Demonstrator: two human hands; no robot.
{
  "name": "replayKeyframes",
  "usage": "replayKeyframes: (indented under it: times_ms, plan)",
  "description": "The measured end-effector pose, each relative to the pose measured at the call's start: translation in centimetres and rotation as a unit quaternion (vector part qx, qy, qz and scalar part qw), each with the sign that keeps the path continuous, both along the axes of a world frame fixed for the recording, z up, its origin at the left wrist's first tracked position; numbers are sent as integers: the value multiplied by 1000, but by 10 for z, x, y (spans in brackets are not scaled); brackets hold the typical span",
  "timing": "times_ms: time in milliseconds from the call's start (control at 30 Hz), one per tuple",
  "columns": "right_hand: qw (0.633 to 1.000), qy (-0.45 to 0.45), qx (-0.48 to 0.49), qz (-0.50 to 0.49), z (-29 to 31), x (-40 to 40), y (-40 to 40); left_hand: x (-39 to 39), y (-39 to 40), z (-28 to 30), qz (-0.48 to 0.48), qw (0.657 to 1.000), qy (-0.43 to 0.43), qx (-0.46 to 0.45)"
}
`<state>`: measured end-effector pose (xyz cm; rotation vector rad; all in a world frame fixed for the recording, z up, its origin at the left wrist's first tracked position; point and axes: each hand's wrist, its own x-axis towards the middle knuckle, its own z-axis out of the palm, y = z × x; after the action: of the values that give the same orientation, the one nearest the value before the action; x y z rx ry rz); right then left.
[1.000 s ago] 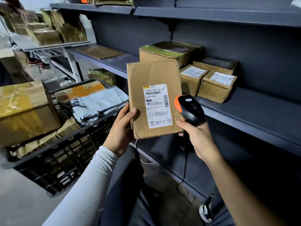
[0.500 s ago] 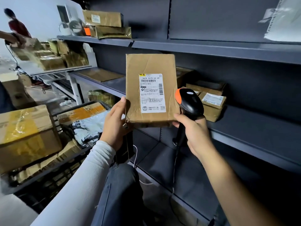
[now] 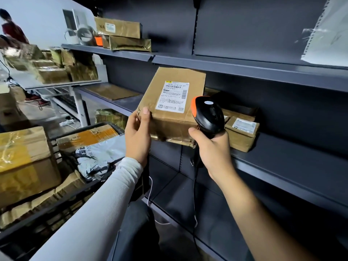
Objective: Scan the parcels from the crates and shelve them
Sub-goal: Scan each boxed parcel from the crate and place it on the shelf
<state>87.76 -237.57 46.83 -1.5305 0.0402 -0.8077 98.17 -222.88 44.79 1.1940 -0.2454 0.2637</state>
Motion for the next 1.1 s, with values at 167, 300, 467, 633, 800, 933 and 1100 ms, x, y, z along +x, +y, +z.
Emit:
replayKeyframes:
  times_ms: [167,300,467,633,800,933,1100]
  plan:
    - [999,-25,-13,-19,21,7,8,20,-14,12,39,999,-33,14]
    - [998,-36,-37,-25,32,19,15,21,-23,9,54,987,-136,68]
    - [997,-18,-67,-19,28,38,11,37,-29,-2,68,965,-170,188]
    - [992,-4,-126,-23,29,55,-8,57,-41,1,83,934,-244,246]
    - [982,13,-187,-40,34,87,-19,87,-60,4,77,923,-256,277]
    - [971,39,-235,-25,34,101,-19,117,-69,2,59,916,-245,311]
    - [962,55,-264,-50,27,107,-28,143,-84,3,37,905,-260,336]
